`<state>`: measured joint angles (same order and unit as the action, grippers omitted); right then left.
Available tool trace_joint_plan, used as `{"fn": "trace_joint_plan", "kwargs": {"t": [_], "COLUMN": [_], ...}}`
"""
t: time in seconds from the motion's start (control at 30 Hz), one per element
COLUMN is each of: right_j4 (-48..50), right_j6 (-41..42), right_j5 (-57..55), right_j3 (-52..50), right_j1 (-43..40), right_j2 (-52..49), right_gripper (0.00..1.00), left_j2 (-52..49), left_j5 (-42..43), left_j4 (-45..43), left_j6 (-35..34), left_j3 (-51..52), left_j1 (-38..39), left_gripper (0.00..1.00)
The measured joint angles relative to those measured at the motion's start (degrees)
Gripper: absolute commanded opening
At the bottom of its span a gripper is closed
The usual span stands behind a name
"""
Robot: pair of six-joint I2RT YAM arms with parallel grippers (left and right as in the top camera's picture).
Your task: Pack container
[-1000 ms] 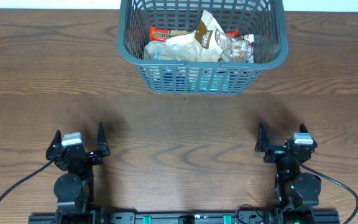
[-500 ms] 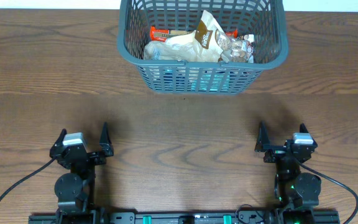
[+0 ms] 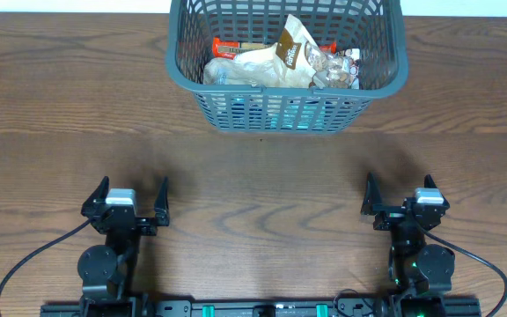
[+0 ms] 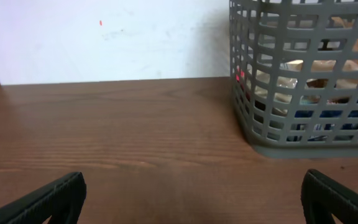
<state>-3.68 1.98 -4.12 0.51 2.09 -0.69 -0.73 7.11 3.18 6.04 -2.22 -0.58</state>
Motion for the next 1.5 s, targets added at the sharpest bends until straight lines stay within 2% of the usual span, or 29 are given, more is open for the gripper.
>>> {"fn": "trace_joint_plan", "kwargs": {"t": [0.27, 0.47, 1.5], "right_j4": [0.00, 0.00, 0.00], "right_j6": [0.00, 0.00, 0.00], "right_j5": [0.00, 0.00, 0.00], "right_j3": [0.00, 0.00, 0.00], "right_j1": [0.00, 0.00, 0.00], "right_j2": [0.00, 0.00, 0.00], "right_gripper": [0.99, 0.99, 0.99], "left_j2": [0.00, 0.00, 0.00], "left_j5": [0.42, 0.15, 0.00], "left_j4": [-0.02, 0.02, 0.02], "left_j6": [2.99, 4.94, 5.81], "left_j3": [0.00, 0.00, 0.00], "left_j1": [0.17, 3.56, 4.02], "left_gripper": [0.99, 0.99, 0.99]}}
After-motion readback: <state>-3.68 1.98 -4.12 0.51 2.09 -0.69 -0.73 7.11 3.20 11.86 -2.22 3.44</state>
